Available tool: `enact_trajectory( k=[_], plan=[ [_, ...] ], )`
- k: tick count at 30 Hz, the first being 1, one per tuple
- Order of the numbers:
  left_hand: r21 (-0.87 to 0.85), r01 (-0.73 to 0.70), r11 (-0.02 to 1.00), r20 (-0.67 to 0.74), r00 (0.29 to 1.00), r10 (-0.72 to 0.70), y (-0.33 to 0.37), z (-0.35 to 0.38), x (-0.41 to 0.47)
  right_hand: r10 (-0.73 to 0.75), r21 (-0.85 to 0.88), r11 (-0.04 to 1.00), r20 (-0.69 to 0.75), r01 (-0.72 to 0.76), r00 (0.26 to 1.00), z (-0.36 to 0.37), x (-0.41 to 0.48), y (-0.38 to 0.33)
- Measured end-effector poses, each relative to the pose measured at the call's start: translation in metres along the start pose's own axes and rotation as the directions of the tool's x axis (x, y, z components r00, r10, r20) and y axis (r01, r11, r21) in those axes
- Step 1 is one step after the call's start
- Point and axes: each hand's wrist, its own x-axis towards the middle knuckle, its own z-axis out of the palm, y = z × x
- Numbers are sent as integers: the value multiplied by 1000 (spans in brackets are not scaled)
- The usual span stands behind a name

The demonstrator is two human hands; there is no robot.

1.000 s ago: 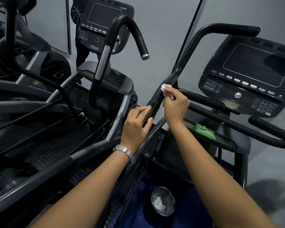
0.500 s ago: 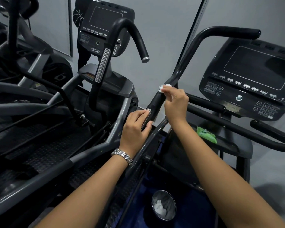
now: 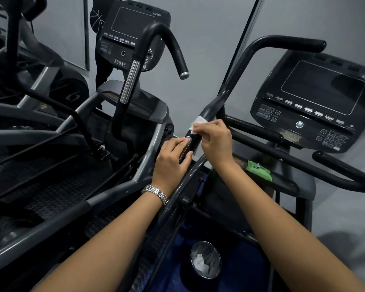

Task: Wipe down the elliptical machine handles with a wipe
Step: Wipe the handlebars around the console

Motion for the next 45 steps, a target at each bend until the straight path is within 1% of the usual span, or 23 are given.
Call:
enact_trajectory(
  k=[1,3,4,6,9,12,15,18,20,21,22,23,25,26,27,29,31,34,36,38,40,43,45],
  plan=[
    [-11,8,1000,5,1000,-8,0,0,0,95,87,991,43,-98,995,-5,-1,-3],
    [-47,35,998,14,999,-34,0,-2,1,329,283,886,179,-369,927,-18,3,-6],
    [-72,51,996,16,999,-50,0,-4,3,399,355,810,249,-467,882,-24,5,-7],
    [-142,90,986,15,996,-89,3,-8,8,450,469,674,354,-572,820,-38,4,-6],
    [-263,140,955,20,990,-140,16,-13,21,447,575,533,432,-621,783,-51,-2,-4],
    [-370,176,912,122,983,-140,30,-16,35,429,623,442,485,-645,762,-58,-6,-4],
    [-400,177,899,227,970,-90,43,-16,43,471,613,409,493,-676,732,-62,-12,-2],
    [-384,210,899,250,961,-118,50,-14,46,577,589,370,460,-718,675,-61,-21,2],
    [-362,209,908,229,964,-131,52,-12,50,671,557,411,352,-722,653,-57,-28,2],
    [-353,209,912,218,966,-137,52,-12,53,701,535,472,255,-701,667,-56,-32,1],
    [-350,212,912,213,967,-143,52,-11,56,689,508,568,138,-648,712,-56,-35,-2],
    [-352,218,910,217,965,-148,52,-11,59,619,462,689,28,-559,785,-58,-38,-5],
    [-373,255,892,251,953,-168,54,-9,67,334,307,906,-93,-292,938,-64,-40,-10],
    [-391,284,875,274,944,-184,55,-7,71,183,224,962,-97,-157,978,-65,-40,-9],
    [-415,320,852,296,933,-207,56,-5,75,76,160,985,-76,-63,994,-64,-39,-6],
    [-483,404,777,331,906,-266,56,1,85,-23,76,997,-31,25,999,-58,-36,6],
    [-541,469,699,362,879,-309,53,9,93,-84,20,996,-55,86,995,-50,-32,20],
    [-540,490,685,399,865,-305,49,18,102,-162,26,985,-164,169,973,-40,-21,38],
    [-529,456,716,342,886,-311,48,21,106,-170,45,982,-213,183,962,-35,-9,47],
    [-426,343,837,175,939,-295,45,22,104,-135,62,986,-237,154,962,-31,4,57],
    [-226,230,947,65,973,-220,39,24,97,-69,92,991,-271,98,960,-31,15,64],
    [44,191,981,127,973,-195,32,31,84,4,142,989,-328,45,945,-28,31,69],
    [171,188,967,201,954,-221,28,36,77,-13,186,980,-285,69,959,-19,36,68]
  ],
)
